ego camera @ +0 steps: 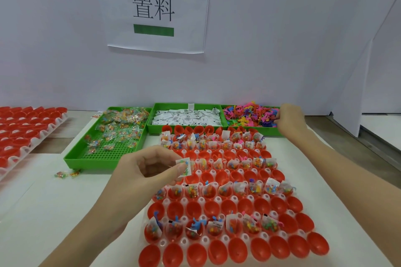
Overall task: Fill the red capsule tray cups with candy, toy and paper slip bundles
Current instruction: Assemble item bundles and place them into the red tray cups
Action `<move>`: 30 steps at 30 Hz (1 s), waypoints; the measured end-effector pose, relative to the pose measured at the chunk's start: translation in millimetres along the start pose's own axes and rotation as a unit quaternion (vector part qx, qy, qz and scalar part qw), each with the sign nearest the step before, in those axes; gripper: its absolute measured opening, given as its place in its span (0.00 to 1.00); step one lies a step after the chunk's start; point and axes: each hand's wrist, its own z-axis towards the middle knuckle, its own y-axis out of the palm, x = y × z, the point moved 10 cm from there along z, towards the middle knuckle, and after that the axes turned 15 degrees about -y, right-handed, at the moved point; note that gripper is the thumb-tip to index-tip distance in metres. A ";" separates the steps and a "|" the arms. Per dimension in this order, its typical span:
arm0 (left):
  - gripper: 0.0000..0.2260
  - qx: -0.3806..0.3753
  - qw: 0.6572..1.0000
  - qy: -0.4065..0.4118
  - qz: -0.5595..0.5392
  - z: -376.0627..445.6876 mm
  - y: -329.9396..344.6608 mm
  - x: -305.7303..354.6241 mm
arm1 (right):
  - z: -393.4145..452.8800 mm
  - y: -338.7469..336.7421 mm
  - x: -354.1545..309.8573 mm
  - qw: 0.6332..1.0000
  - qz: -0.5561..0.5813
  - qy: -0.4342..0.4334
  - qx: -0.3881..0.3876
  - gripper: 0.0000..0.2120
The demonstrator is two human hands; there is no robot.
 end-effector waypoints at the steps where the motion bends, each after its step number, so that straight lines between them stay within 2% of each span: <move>1: 0.08 -0.002 1.000 -0.001 -0.001 -0.2 0.8 -0.1 | -0.3 -1.9 -1.5 1.000 0.005 -0.004 0.006 0.03; 8: 0.08 -0.002 1.000 -0.006 0.000 -0.8 0.5 -0.9 | -1.3 -1.2 -9.3 0.993 0.115 -0.013 0.024 0.10; 13: 0.08 -0.001 1.000 -0.004 0.000 -1.0 -0.3 0.4 | -6.6 -3.0 -19.6 0.990 0.123 -0.056 0.043 0.06; 25: 0.08 -0.003 1.000 0.001 0.008 -1.2 -0.9 1.1 | -16.6 -16.2 -20.1 0.974 0.177 -0.061 0.125 0.06; 28: 0.08 -0.001 1.000 0.004 -0.001 -1.3 -2.1 2.2 | -23.3 -19.9 -21.6 0.950 0.279 -0.020 0.139 0.07; 30: 0.08 0.000 1.000 0.008 -0.010 -2.0 -2.1 3.0 | -33.8 -17.8 -33.4 0.901 0.417 0.016 0.117 0.07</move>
